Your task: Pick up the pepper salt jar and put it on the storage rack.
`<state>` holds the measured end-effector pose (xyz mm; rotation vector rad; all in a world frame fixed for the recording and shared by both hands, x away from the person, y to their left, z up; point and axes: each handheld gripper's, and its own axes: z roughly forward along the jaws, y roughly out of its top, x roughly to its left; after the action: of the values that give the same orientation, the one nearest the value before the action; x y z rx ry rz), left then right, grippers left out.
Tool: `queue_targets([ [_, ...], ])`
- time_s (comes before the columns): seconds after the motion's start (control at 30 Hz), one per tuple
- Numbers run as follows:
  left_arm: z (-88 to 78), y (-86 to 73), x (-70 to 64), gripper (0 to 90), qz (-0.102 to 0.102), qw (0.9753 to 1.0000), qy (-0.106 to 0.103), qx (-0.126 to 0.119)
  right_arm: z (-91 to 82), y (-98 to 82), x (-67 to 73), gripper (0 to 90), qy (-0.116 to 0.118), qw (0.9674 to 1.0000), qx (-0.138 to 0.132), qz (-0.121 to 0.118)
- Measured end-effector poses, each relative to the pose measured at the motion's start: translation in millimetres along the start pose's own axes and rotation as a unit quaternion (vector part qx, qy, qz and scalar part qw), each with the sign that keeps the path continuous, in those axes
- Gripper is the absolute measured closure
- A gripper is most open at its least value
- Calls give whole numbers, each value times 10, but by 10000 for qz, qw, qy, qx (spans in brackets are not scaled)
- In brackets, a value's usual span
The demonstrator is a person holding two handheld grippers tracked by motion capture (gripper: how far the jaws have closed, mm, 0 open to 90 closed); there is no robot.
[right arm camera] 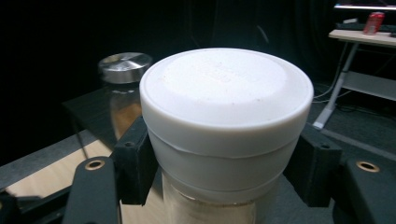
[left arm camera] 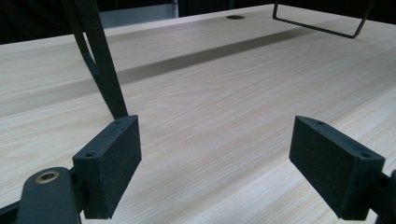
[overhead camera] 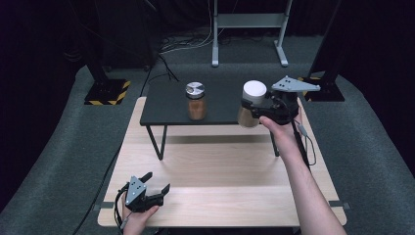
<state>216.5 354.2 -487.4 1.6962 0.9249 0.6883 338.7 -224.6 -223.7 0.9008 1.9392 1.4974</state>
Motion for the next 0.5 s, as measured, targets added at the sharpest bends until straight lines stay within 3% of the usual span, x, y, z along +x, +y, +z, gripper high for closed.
queue_targets([
  [0.2, 0, 1, 2, 164, -1, 10000, -5, 3, 160, 45, 32, 330, -401, 9992, -29, 74],
  [0.5, 2, 5, 6, 164, -12, 10000, -15, 15, 335, 135, 6, 329, -737, 9969, 114, 240],
])
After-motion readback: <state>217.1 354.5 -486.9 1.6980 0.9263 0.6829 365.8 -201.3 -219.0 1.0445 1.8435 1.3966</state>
